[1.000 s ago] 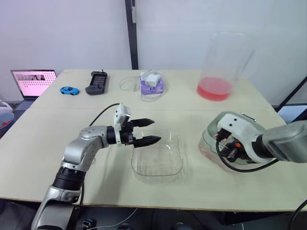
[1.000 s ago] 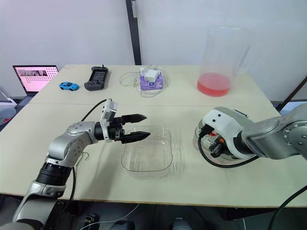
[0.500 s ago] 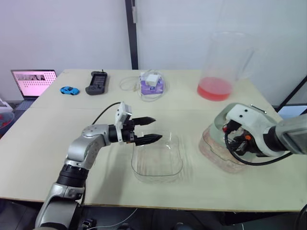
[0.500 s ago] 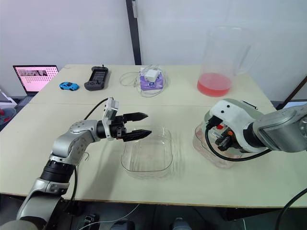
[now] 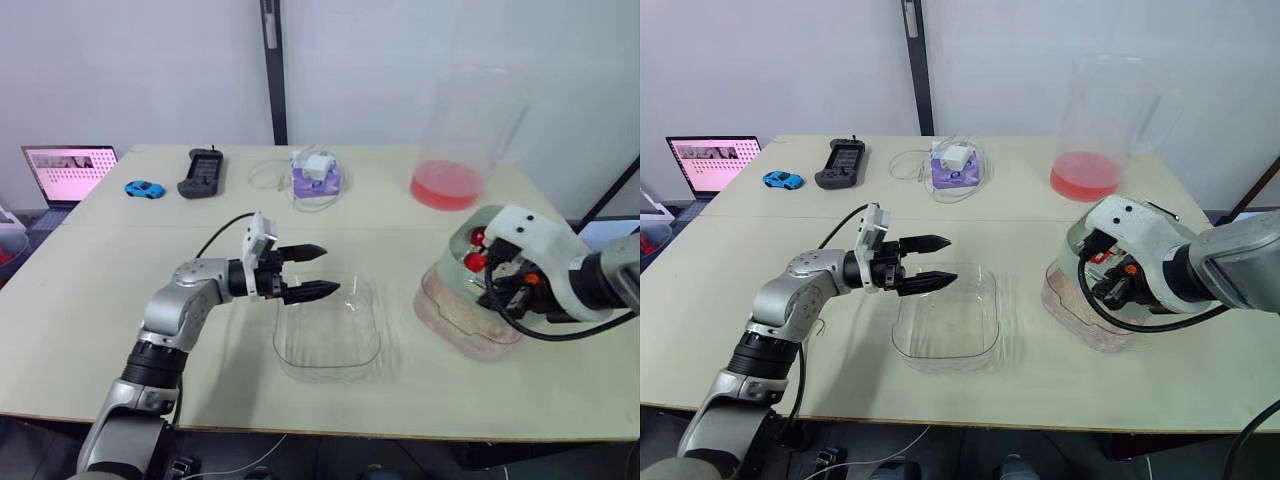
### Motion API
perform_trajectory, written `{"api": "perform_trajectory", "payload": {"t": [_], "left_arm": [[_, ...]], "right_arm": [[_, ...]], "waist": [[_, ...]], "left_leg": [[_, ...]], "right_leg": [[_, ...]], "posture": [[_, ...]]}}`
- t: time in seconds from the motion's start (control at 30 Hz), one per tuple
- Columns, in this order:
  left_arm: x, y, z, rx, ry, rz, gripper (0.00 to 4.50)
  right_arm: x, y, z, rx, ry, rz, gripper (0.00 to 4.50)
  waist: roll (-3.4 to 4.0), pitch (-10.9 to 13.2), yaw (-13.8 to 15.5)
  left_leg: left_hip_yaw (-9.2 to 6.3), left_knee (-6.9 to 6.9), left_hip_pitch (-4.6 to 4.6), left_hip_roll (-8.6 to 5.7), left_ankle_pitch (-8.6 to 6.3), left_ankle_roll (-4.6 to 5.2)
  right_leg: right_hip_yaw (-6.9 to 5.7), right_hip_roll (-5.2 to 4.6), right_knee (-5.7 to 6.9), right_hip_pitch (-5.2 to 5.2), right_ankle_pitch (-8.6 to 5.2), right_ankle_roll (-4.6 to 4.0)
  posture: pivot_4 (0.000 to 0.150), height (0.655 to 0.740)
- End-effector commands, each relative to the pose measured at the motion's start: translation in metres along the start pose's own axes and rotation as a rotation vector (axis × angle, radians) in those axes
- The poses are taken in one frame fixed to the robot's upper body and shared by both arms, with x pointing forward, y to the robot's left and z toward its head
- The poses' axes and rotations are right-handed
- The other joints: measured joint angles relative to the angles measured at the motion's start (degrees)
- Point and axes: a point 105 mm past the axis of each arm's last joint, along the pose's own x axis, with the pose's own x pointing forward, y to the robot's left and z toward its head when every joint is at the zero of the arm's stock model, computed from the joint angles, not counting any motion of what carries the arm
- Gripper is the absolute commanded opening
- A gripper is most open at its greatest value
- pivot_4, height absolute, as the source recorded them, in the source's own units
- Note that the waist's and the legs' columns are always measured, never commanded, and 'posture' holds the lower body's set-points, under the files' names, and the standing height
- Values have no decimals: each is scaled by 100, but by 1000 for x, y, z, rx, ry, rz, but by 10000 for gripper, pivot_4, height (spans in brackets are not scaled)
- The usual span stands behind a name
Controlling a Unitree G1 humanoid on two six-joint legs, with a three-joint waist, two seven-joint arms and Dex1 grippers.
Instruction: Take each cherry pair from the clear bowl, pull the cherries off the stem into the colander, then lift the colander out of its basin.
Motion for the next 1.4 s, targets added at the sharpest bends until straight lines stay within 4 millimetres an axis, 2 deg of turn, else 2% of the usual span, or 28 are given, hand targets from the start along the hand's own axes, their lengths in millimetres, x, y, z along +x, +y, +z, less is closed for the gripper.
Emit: {"api": "perform_trajectory", "payload": {"t": [0.03,0.33,0.43,0.63,0.77,0.87,0.93,1.03,1.1,1.17,1.23,1.3,1.4], "left_arm": [[0,-2,15,69,-10,-19,45000],[-1,-2,13,69,0,-19,45000],[0,-4,11,76,11,-34,45000],[0,-3,13,81,9,-30,45000],[-1,-2,13,83,13,-28,45000],[-1,-2,13,83,13,-26,45000],[-2,-2,14,83,13,-23,45000],[-2,-2,14,83,12,-21,45000],[-2,-2,14,82,11,-21,45000],[-2,-2,14,82,10,-22,45000],[-2,-2,13,82,11,-21,45000],[-2,-2,12,82,21,-19,45000],[-4,1,11,83,32,-12,45000]], "right_arm": [[-8,4,8,-28,-54,-4,2242],[-7,2,9,-20,-65,-17,2242],[-6,5,2,-45,-20,-19,2242],[-3,0,2,-62,-27,-63,2242],[-3,1,8,-58,-67,-43,2242],[-4,10,5,-55,-55,21,2242],[-3,5,6,-48,-60,-10,2242],[-4,10,5,-57,-57,19,2242],[-4,3,7,-41,-67,-15,2242],[-5,12,5,-57,-57,31,2242],[-5,7,6,-45,-66,6,2242],[-6,14,7,-50,-71,43,2242],[-5,7,5,-43,-62,0,2242]], "waist": [[0,0,0],[0,0,2],[0,0,7],[0,0,0],[0,0,2],[0,0,4],[0,0,4],[0,0,3],[0,0,2],[0,0,4],[0,0,3],[0,0,2],[0,0,1]], "left_leg": [[0,0,0,0,0,0],[0,0,0,0,0,0],[0,0,0,0,0,0],[0,1,0,1,0,0],[0,0,0,1,0,0],[0,1,0,1,0,0],[0,1,0,1,0,0],[0,1,0,1,0,0],[0,1,0,1,0,0],[0,1,0,1,0,0],[0,0,0,1,0,0],[0,1,0,1,0,0],[0,1,0,1,0,0]], "right_leg": [[0,0,0,0,0,0],[0,0,0,0,0,0],[0,0,0,0,0,0],[0,1,0,0,0,0],[0,0,0,0,0,0],[0,1,0,0,0,0],[0,0,0,0,0,0],[0,0,0,0,0,0],[0,1,0,0,0,0],[0,0,0,0,0,0],[0,0,0,0,0,0],[1,0,0,0,0,0],[0,1,0,0,0,0]], "posture": [[1500,7332],[1500,7332],[1500,7332],[1500,7332],[1500,7332],[1500,7332],[1500,7332],[1500,7332],[1500,7332],[1500,7332],[1500,7332],[1500,7332],[1500,7332]]}}
